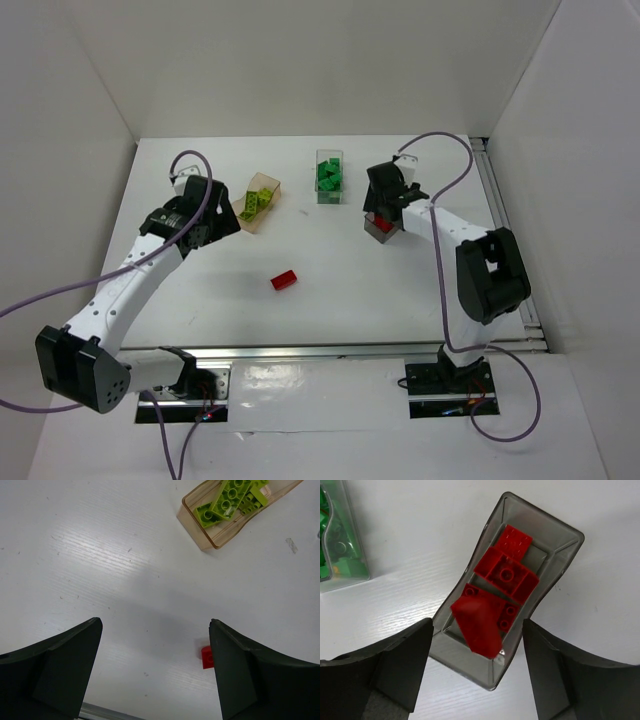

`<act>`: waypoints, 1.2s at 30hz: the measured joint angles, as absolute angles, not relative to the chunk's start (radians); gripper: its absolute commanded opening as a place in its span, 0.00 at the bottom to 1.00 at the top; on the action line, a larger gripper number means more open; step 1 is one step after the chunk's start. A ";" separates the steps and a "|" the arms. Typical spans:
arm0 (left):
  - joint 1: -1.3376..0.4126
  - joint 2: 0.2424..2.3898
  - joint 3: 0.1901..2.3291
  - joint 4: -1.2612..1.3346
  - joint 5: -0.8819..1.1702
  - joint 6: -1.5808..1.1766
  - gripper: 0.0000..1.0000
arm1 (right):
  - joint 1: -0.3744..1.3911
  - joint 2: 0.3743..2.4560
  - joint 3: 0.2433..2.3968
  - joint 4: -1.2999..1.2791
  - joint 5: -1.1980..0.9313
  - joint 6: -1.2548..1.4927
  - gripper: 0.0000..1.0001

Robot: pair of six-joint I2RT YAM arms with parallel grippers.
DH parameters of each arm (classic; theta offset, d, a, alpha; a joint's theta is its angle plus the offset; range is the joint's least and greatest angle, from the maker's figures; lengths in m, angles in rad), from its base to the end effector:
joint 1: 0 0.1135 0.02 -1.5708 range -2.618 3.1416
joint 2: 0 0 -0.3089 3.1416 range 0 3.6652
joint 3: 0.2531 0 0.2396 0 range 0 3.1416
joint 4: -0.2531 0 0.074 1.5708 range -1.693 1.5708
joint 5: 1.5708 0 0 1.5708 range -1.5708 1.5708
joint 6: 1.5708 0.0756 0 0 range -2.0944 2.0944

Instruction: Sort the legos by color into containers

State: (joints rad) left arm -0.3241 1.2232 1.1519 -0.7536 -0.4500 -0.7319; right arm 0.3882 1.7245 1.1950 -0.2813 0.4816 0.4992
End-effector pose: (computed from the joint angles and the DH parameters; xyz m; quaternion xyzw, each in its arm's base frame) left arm 0.2445 -0.0474 0.3429 -0.2634 0.8725 0.0005 0.4115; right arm 0.3788 0.1171 0.2512 0.1384 0.8956 -0.0454 0.4204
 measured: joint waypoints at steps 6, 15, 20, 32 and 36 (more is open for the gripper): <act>-0.324 1.226 1.152 -0.754 -0.447 -0.731 0.97 | 0.469 1.667 1.166 -0.284 0.515 0.484 0.65; -0.324 1.226 1.152 -0.754 -0.447 -0.731 0.97 | 0.681 1.607 1.118 -0.226 0.329 0.363 0.91; -0.324 1.226 1.152 -0.754 -0.447 -0.731 0.97 | 0.854 1.714 1.129 -0.217 0.177 0.289 0.92; -0.315 1.225 1.152 -0.754 -0.455 -0.731 0.97 | 0.975 1.893 1.261 -0.280 0.093 0.095 0.92; -0.315 1.225 1.152 -0.753 -0.458 -0.731 0.97 | 0.984 1.947 1.281 -0.302 0.114 0.056 0.92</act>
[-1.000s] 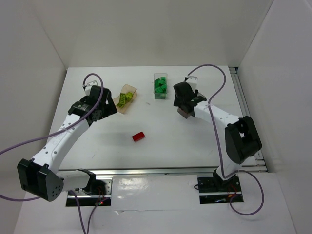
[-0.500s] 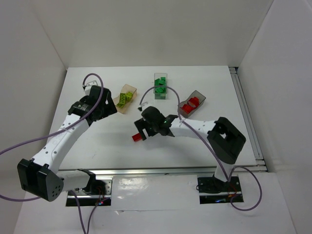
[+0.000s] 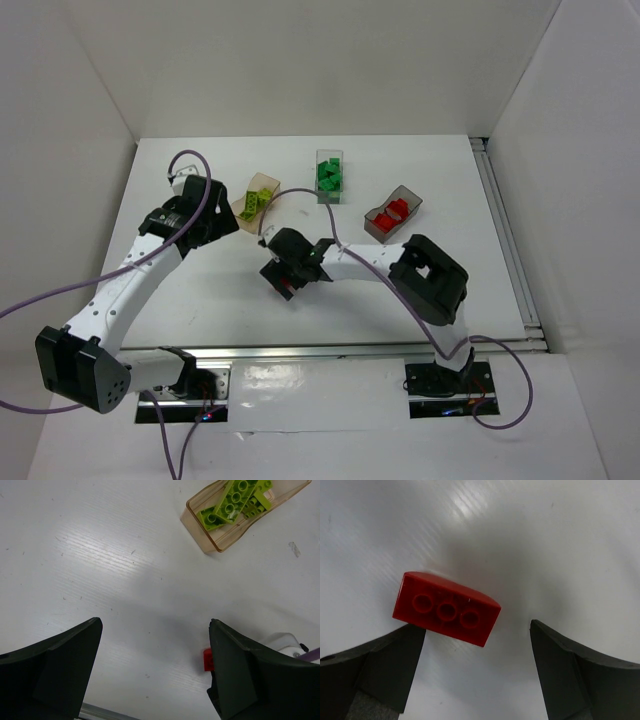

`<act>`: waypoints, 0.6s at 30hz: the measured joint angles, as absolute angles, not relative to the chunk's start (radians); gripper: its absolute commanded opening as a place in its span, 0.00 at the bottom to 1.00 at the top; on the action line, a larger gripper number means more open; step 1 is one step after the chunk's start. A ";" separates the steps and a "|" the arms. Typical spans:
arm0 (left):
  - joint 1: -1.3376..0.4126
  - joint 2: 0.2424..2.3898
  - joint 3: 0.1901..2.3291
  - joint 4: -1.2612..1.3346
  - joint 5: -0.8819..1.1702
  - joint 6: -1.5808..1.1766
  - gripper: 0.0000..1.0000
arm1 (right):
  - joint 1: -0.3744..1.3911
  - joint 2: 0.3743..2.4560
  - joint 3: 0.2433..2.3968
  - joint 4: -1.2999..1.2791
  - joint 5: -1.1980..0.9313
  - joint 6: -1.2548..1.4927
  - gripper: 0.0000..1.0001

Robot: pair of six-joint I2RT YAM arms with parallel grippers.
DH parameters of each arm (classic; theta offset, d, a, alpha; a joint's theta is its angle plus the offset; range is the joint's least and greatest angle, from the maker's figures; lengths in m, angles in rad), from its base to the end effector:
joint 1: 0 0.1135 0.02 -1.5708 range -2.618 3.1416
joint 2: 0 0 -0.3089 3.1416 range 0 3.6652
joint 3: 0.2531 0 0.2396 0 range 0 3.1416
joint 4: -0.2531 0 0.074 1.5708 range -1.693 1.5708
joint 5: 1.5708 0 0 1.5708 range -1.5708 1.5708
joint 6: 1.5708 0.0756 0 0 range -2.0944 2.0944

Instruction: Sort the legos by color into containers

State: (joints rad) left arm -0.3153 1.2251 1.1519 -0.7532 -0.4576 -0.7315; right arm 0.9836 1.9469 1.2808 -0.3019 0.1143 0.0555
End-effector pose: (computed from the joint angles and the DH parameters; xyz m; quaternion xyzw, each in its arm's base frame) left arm 0.2453 -0.0449 0.3427 -0.2681 0.8706 0.0060 0.4124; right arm 0.2495 0.3594 0.1818 -0.4115 0.8601 0.0998 0.2843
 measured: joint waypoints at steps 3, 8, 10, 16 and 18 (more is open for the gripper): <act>-0.315 1.225 1.152 -0.753 -0.459 -0.731 0.97 | 0.988 1.981 1.312 -0.308 0.139 0.034 0.92; -0.315 1.225 1.152 -0.754 -0.460 -0.731 0.97 | 0.993 2.035 1.388 -0.302 0.185 -0.014 0.89; -0.315 1.225 1.152 -0.755 -0.463 -0.731 0.97 | 0.992 2.058 1.418 -0.299 0.197 -0.029 0.85; -0.315 1.225 1.152 -0.757 -0.467 -0.731 0.97 | 0.982 2.087 1.452 -0.288 0.171 -0.046 0.36; -0.315 1.225 1.152 -0.757 -0.467 -0.731 0.97 | 0.980 2.086 1.447 -0.282 0.165 -0.041 0.23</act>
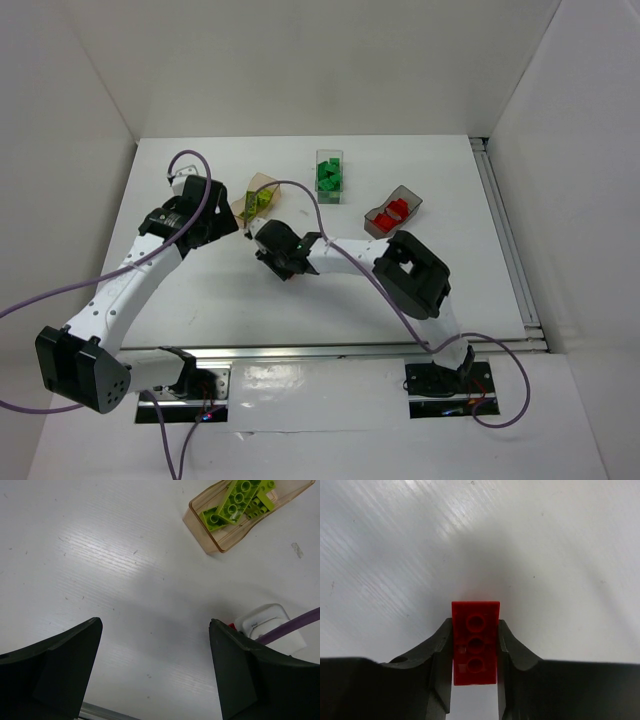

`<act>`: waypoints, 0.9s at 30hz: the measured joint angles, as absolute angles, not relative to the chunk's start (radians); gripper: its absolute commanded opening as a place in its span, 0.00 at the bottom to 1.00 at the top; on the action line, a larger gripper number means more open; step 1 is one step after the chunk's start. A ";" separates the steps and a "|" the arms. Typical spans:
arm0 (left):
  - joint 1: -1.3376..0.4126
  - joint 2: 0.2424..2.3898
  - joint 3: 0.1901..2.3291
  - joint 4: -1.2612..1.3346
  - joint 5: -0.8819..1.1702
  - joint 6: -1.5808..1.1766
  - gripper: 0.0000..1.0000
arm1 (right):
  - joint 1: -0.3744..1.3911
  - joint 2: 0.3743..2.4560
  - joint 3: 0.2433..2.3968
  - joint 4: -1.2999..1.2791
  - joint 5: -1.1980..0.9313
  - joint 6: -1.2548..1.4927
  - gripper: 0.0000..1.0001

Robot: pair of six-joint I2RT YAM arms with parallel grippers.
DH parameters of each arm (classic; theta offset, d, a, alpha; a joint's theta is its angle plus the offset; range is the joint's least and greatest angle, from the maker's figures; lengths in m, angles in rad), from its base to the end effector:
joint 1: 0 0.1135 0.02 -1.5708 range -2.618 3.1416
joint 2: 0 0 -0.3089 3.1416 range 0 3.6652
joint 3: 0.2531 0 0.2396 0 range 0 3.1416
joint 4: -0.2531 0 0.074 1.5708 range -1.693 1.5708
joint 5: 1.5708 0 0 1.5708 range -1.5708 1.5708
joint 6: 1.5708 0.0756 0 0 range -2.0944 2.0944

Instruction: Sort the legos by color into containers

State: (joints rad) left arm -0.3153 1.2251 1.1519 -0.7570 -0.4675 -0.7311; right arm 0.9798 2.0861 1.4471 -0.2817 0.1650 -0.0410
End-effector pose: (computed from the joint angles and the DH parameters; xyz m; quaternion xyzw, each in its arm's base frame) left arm 0.2449 -0.0441 0.3426 -0.2692 0.8700 0.0111 0.4128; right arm 0.2801 0.3951 0.1738 -0.4384 0.8369 0.0743 0.3192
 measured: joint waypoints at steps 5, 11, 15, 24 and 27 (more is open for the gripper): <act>-0.315 1.225 1.152 -0.764 -0.467 -0.732 0.97 | 0.972 2.052 1.411 -0.289 0.203 0.002 0.19; -0.315 1.225 1.152 -0.768 -0.466 -0.732 0.97 | 0.834 1.826 1.275 -0.319 0.322 0.118 0.19; -0.315 1.227 1.152 -0.767 -0.463 -0.732 0.97 | 0.596 1.665 1.212 -0.316 0.390 0.239 0.19; -0.315 1.231 1.152 -0.765 -0.450 -0.732 0.97 | 0.291 1.654 1.185 -0.313 0.384 0.373 0.23; -0.315 1.231 1.152 -0.765 -0.448 -0.732 0.97 | 0.279 1.702 1.203 -0.306 0.367 0.382 0.31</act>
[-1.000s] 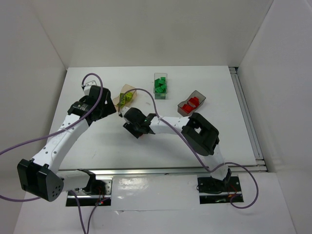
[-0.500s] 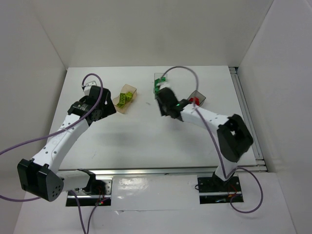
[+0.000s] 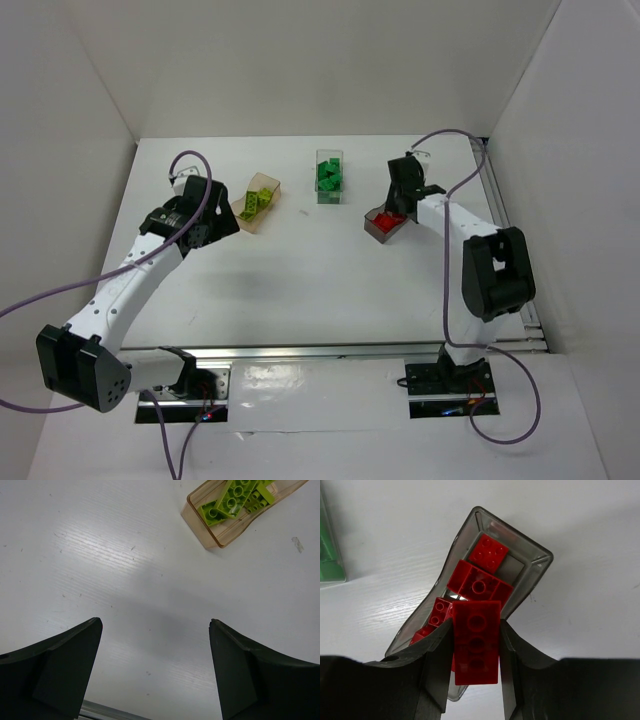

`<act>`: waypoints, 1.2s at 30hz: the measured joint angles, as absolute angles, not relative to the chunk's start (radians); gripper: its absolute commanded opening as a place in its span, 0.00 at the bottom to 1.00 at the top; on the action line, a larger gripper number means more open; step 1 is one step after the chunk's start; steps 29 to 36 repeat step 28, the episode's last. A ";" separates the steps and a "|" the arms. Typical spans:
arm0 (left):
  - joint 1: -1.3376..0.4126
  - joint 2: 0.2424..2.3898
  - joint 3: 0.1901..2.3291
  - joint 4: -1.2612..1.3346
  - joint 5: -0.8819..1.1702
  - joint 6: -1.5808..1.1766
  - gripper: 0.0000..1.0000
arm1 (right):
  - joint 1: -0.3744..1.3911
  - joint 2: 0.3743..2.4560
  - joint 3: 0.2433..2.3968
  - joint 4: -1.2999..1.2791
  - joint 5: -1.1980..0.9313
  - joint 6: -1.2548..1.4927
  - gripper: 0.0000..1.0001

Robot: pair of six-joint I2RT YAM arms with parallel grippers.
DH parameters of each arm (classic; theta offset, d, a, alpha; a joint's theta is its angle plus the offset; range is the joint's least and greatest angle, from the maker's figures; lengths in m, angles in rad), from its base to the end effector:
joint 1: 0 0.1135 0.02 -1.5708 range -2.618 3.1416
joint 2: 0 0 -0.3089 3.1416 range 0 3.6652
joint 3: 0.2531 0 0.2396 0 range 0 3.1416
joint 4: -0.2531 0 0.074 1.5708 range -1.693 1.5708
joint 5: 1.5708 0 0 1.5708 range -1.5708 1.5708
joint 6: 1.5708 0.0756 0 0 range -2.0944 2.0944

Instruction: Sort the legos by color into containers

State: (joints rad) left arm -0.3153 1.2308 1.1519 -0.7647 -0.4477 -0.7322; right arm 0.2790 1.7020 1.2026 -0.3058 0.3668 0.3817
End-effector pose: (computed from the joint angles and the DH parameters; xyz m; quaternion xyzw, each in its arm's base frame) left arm 0.2454 -0.0456 0.3401 -0.2658 0.8752 0.0062 0.4040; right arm 0.3852 0.0822 0.2571 0.1149 0.9074 -0.0409 0.4023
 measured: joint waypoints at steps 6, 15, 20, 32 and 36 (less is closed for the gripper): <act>-0.315 1.231 1.152 -0.763 -0.448 -0.732 0.97 | 0.274 1.747 1.206 -0.298 0.324 0.392 0.92; -0.315 1.231 1.152 -0.762 -0.447 -0.732 0.97 | 0.274 1.615 1.160 -0.304 0.471 0.449 1.00; -0.315 1.236 1.152 -0.762 -0.444 -0.731 0.97 | 0.169 1.485 1.121 -0.390 0.620 0.630 1.00; -0.315 1.254 1.162 -0.762 -0.436 -0.725 0.97 | 0.065 1.467 0.986 -0.516 0.647 0.745 1.00; -0.315 1.254 1.162 -0.762 -0.436 -0.725 0.97 | 0.065 1.467 0.986 -0.516 0.647 0.745 1.00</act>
